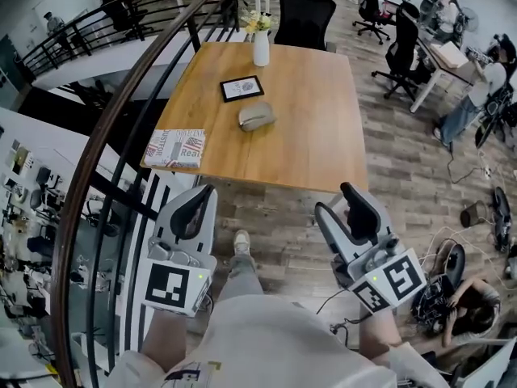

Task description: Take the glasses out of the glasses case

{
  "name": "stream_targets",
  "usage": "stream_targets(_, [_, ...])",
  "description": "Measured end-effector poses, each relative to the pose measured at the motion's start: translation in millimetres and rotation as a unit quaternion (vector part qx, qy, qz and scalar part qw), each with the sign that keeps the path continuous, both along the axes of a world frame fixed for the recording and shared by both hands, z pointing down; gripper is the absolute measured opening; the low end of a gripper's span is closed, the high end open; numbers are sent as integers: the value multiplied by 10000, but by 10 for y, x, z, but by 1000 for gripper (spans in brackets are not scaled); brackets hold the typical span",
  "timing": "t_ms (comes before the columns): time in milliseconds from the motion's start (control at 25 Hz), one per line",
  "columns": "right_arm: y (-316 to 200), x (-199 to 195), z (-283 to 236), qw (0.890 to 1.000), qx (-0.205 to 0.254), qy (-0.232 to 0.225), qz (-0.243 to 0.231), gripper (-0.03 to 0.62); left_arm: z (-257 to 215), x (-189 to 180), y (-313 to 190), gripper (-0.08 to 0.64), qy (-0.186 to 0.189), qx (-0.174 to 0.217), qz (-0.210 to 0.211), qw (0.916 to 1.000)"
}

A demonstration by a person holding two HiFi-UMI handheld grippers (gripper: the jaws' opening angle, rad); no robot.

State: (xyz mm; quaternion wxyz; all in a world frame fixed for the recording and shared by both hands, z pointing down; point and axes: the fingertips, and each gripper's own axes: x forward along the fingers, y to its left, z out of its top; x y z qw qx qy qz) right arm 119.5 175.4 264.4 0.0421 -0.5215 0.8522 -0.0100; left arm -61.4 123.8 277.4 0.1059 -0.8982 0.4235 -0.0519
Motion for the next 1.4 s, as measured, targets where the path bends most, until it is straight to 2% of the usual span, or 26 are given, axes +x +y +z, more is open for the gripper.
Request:
stream_targets(120, [-479, -126, -41, 9998, -83, 170, -3, 247, -22, -65, -513, 15, 68, -73, 77, 9999])
stream_targets(480, [-2141, -364, -272, 9996, -74, 240, 138, 247, -29, -268, -2202, 15, 94, -233, 401, 9989])
stream_targets(680, [-3000, -510, -261, 9994, -207, 187, 210, 247, -68, -324, -3034, 15, 64, -614, 500, 9968])
stream_targets(1040, [-3695, -490, -119, 9987, -321, 272, 277, 247, 152, -390, -3674, 15, 127, -815, 453, 9956])
stream_targets(1200, [-3832, -355, -85, 9986, -365, 301, 252, 242, 167, -307, -3843, 15, 93, -585, 459, 9972])
stream_targets(1400, [-3995, -257, -62, 9981, -384, 473, -4, 242, 179, -146, -3903, 15, 63, -849, 210, 9961])
